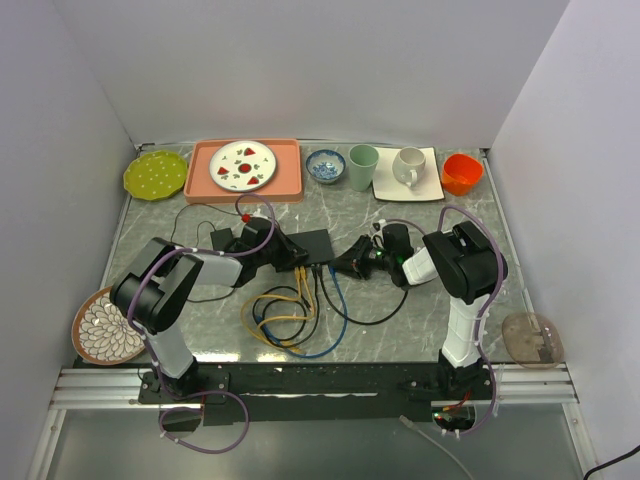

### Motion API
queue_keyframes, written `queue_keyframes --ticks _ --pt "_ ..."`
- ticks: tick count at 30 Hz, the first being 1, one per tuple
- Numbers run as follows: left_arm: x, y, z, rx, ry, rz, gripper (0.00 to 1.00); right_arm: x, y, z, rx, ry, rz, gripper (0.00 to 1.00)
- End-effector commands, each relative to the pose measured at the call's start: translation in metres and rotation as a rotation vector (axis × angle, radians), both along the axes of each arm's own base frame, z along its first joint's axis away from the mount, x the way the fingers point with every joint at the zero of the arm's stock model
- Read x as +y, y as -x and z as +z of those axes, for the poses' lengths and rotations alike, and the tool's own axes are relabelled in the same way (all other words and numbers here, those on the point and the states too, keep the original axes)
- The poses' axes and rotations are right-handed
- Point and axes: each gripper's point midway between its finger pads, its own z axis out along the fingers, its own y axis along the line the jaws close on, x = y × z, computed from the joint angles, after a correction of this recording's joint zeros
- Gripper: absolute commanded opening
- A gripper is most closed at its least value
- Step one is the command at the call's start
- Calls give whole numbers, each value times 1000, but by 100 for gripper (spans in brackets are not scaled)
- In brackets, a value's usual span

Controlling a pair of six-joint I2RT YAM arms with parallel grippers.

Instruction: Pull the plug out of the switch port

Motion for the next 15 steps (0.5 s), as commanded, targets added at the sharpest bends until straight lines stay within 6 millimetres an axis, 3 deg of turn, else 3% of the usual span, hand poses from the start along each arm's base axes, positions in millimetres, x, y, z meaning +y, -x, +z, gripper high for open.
queue_keyframes --ticks 1,4,11,15 --pt "8 13 -18 63 -33 -1 4 -15 -1 -27 40 74 -72 13" --pt "7 13 -17 62 -31 -4 4 -14 1 -30 39 82 -59 0" --pt "0 11 -2 27 12 -30 7 -20 6 -39 27 134 -42 0" --pt "-14 11 17 -27 100 -79 19 -24 10 -44 18 165 -32 0"
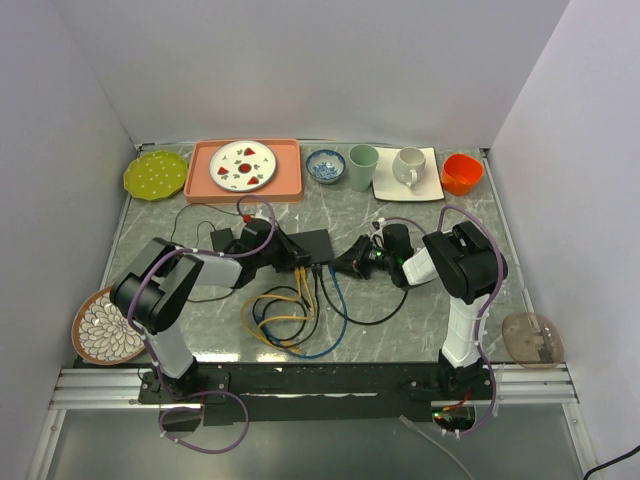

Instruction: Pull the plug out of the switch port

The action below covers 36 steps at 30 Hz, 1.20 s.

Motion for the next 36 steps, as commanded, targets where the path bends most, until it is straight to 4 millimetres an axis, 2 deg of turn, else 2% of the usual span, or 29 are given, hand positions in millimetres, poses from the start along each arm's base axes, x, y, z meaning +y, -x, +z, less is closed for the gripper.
queue_keyframes --ticks 1,3,6,10,17,28,36 --pt "-15 8 18 -37 93 -69 21 -23 10 -43 62 151 -55 0" --pt "-21 10 19 -41 102 -90 26 -26 11 -46 55 175 -51 0" --pt "-29 13 18 -42 103 -112 28 -31 8 -48 29 226 -56 0" --pt "-32 15 16 -33 109 -125 29 -38 9 -51 18 269 -68 0" --pt "-38 16 11 -16 101 -142 28 -39 11 -51 9 275 -65 0" --pt "-43 12 -4 26 122 -132 27 -32 34 -52 16 277 -8 0" --pt "-43 8 -5 23 118 -115 27 -30 55 -54 35 274 40 0"
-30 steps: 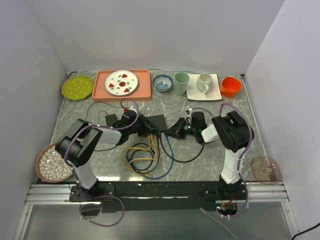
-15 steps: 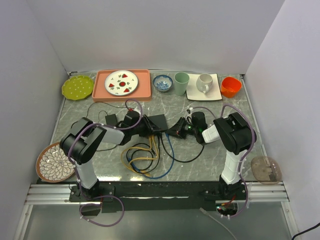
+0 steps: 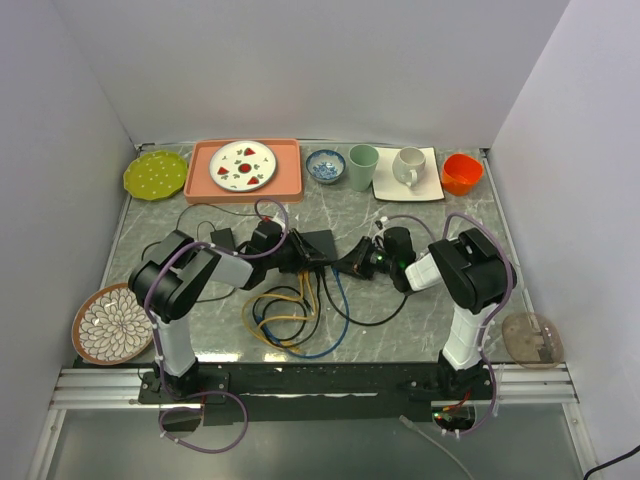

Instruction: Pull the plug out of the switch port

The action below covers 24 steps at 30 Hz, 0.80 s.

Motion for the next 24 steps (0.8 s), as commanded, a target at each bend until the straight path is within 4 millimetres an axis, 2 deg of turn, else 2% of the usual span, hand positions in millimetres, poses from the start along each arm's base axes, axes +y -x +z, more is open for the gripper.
queue_keyframes --ticks 1,9,13,16,19,24 --pt "2 -7 -8 6 -31 27 27 -21 51 -51 173 155 26 0" --pt "2 -9 -10 15 -42 41 27 -19 67 -52 187 152 61 0" --pt "0 -8 -2 -6 -24 27 28 -19 66 -55 198 150 55 0" --pt "-2 -4 4 -28 -28 3 31 -16 60 -54 200 142 50 0" --pt "-4 2 5 -50 -67 -2 42 -11 49 -49 188 134 49 0" --pt "-1 6 5 -69 -121 -2 47 -6 38 -43 181 135 49 0"
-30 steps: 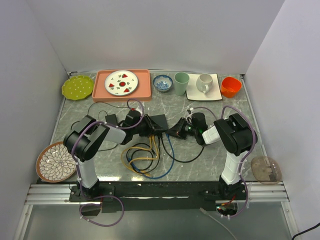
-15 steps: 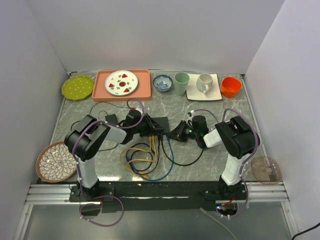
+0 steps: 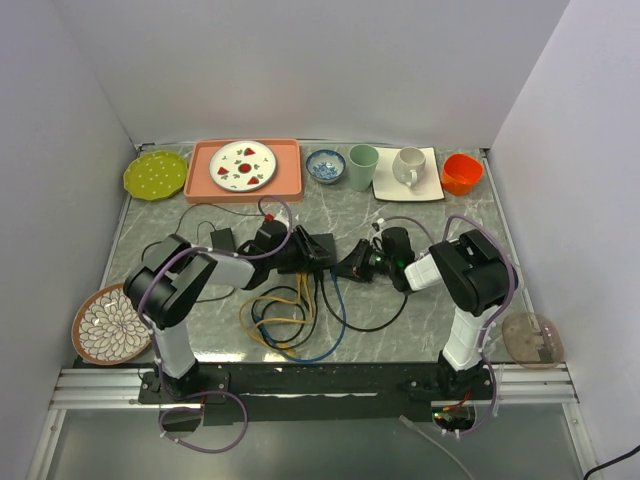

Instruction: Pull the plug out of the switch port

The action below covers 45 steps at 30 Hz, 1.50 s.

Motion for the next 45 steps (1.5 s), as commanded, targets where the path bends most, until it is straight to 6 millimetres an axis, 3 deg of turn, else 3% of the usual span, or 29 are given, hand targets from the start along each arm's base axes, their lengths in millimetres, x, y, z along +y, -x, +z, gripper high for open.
queue_keyframes --ticks 1,16,25,35,45 --pt "5 5 -5 -21 -87 1 47 -10 25 -44 151 138 15 0" --pt "-7 14 -16 39 -79 -29 48 -18 17 -41 148 134 -7 0" --pt "16 16 -8 1 -153 32 48 -22 13 -39 140 134 -15 0" --pt "17 21 -17 26 -175 19 47 -23 13 -39 138 132 -15 0" --pt "9 9 -29 65 -181 36 46 -27 32 -51 158 149 8 0"
